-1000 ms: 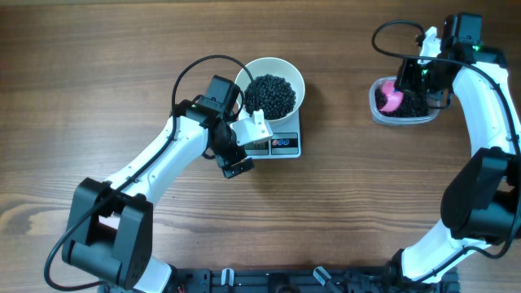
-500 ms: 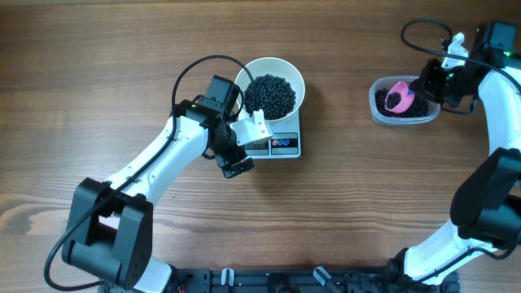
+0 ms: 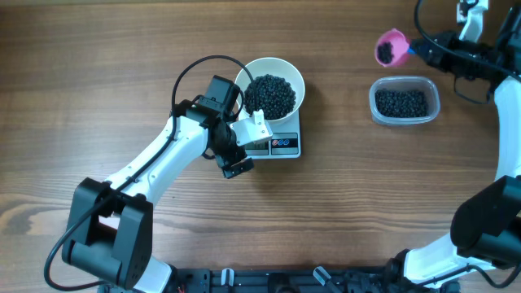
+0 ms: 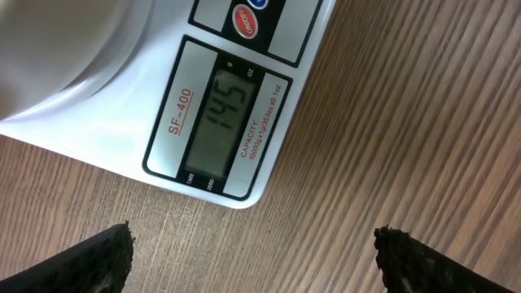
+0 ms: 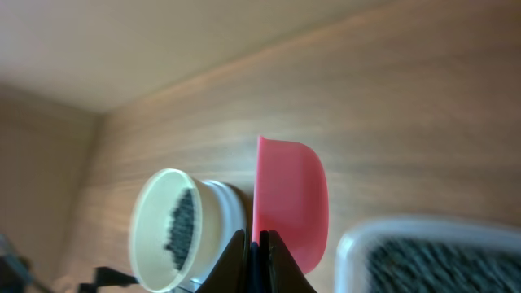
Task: Scoop item into bowl and weigh 150g on scale
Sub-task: 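Carry the scoop with the right gripper over the bowl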
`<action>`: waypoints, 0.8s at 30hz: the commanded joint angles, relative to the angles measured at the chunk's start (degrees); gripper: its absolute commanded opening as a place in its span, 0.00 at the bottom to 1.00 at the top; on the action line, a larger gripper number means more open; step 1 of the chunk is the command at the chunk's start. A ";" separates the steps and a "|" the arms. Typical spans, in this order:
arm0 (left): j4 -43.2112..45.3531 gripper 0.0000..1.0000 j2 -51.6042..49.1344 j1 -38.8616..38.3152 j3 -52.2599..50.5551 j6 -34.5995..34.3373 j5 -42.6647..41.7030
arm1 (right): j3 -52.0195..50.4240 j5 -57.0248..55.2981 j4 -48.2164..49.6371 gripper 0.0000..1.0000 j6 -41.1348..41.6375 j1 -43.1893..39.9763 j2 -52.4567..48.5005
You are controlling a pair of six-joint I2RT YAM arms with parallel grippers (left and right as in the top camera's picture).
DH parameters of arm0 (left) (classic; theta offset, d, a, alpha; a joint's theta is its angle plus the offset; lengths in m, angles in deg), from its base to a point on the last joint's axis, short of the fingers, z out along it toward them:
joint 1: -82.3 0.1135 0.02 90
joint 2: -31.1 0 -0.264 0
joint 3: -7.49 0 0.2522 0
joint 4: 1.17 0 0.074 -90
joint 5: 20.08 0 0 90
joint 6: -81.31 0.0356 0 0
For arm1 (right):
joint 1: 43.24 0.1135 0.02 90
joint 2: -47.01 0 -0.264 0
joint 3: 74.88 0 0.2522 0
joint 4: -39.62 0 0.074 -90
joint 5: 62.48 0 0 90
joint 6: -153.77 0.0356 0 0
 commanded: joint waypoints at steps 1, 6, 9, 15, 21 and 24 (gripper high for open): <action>-0.04 1.00 -0.42 0.15 -0.24 1.11 -1.09 | 1.07 8.31 4.50 0.04 1.77 5.95 1.42; -0.04 1.00 -0.42 0.15 -0.24 1.11 -1.09 | 1.03 -1.25 11.41 0.04 1.44 19.65 1.29; -0.04 1.00 -0.42 0.15 -0.24 1.11 -1.09 | 1.01 -5.40 10.84 0.04 -6.95 26.73 1.27; -0.04 1.00 -0.42 0.15 -0.24 1.11 -1.09 | 0.92 -19.54 10.58 0.04 -8.87 32.92 1.20; -0.04 1.00 -0.42 0.15 -0.24 1.11 -1.09 | 0.92 -17.18 10.25 0.04 -13.29 32.92 1.20; -0.04 1.00 -0.42 0.15 -0.24 1.11 -1.09 | 0.92 -17.20 10.27 0.04 -13.29 32.89 1.20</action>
